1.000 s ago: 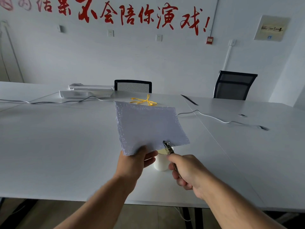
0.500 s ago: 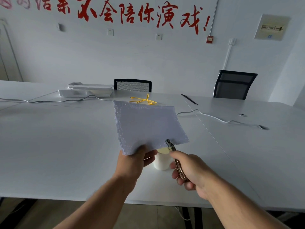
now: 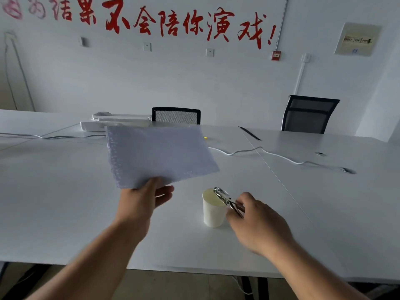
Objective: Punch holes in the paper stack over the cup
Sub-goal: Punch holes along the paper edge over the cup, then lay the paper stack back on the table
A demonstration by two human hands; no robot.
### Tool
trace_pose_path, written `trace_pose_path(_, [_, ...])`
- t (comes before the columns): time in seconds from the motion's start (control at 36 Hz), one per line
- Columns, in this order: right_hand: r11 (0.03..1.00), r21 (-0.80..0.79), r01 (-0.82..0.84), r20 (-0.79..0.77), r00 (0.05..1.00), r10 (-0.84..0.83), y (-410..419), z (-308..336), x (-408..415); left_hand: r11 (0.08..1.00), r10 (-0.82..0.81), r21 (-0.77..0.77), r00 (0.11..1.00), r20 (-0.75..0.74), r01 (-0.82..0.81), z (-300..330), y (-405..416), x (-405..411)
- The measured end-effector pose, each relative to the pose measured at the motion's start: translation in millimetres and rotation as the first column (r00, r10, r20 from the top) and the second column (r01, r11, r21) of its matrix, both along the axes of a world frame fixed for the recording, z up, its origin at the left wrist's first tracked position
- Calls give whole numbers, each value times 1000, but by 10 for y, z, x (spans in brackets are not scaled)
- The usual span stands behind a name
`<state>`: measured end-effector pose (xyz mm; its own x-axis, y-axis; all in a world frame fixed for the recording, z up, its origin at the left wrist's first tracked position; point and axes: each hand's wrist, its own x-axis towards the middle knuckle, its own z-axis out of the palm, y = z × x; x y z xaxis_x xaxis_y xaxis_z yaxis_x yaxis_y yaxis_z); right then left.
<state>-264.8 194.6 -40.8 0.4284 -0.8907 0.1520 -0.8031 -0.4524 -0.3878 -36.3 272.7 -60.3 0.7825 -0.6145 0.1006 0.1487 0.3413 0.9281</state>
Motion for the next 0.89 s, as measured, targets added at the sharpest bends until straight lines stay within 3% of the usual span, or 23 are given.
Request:
trace_pose_path(0.11, [999, -43, -13, -84, 996, 10, -4, 7, 48, 985, 159, 68, 987, 39, -161, 95, 109, 331])
trace_pose_path(0.22, [996, -84, -13, -77, 997, 7, -27, 24, 53, 981, 185, 60, 983, 5, -185, 192, 162, 624])
trace_pose_path(0.31, [997, -69, -20, -91, 996, 13, -42, 35, 81, 973, 184, 139, 983, 5, -183, 165, 150, 835])
trace_pose_path(0.5, [996, -85, -8, -84, 996, 1, -81, 18, 67, 848, 67, 459, 913, 402, -264, -1, -57, 1173])
trace_pose_path(0.69, [998, -17, 58, 39, 998, -58, -160, 78, -23, 686, -106, 586, 738, 666, -430, -263, -196, 1643])
trace_pose_path(0.81, [983, 103, 153, 136, 977, -166, -364, -20, -119, 620, -197, 604, 646, 738, -501, -442, -228, 1889])
trace_pose_path(0.89, [959, 177, 220, 164, 955, -249, -568, -202, -199, 579, -230, 633, 642, 731, -514, -568, -207, 1992])
